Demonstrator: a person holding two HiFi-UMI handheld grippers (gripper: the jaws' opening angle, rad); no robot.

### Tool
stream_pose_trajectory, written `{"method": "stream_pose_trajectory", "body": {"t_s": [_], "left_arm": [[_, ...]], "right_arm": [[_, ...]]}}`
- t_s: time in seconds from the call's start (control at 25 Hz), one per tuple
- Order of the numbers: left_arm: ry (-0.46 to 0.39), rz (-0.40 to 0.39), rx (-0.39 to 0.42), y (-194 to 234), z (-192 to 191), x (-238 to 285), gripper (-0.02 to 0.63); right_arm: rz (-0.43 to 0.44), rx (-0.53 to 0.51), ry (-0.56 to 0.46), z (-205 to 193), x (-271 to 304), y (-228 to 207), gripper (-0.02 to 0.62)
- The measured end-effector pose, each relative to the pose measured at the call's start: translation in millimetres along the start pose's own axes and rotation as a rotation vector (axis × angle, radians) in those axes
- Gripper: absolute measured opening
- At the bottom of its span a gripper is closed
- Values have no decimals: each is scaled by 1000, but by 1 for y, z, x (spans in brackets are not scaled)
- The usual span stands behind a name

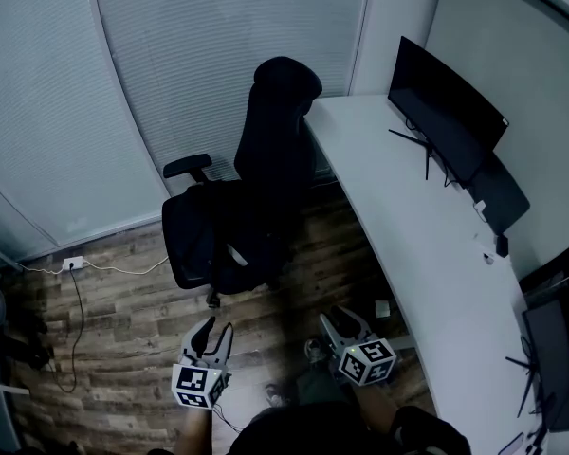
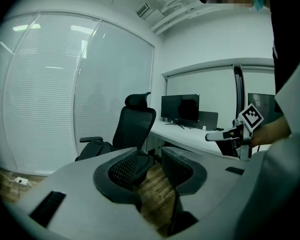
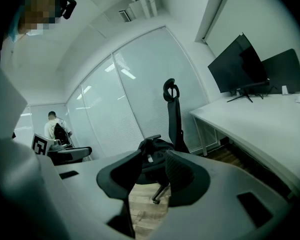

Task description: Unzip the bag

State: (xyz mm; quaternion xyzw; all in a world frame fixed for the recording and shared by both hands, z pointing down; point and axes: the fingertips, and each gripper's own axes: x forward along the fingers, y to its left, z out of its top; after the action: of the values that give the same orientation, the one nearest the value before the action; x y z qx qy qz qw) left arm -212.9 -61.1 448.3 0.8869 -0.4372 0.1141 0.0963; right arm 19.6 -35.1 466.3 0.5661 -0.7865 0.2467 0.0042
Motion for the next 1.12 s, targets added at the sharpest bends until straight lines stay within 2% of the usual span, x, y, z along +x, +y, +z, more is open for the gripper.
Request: {"method": "stream_pose_trajectory", "body": {"t_s": [0.68, 1.12], "left_arm": [[104, -79, 170, 40, 13, 171, 141], [210, -181, 303, 59, 6, 261, 141]], "right_arm": [[80, -18, 100, 14, 117, -101, 124], [95, 9, 153, -5, 178, -154, 124]]}}
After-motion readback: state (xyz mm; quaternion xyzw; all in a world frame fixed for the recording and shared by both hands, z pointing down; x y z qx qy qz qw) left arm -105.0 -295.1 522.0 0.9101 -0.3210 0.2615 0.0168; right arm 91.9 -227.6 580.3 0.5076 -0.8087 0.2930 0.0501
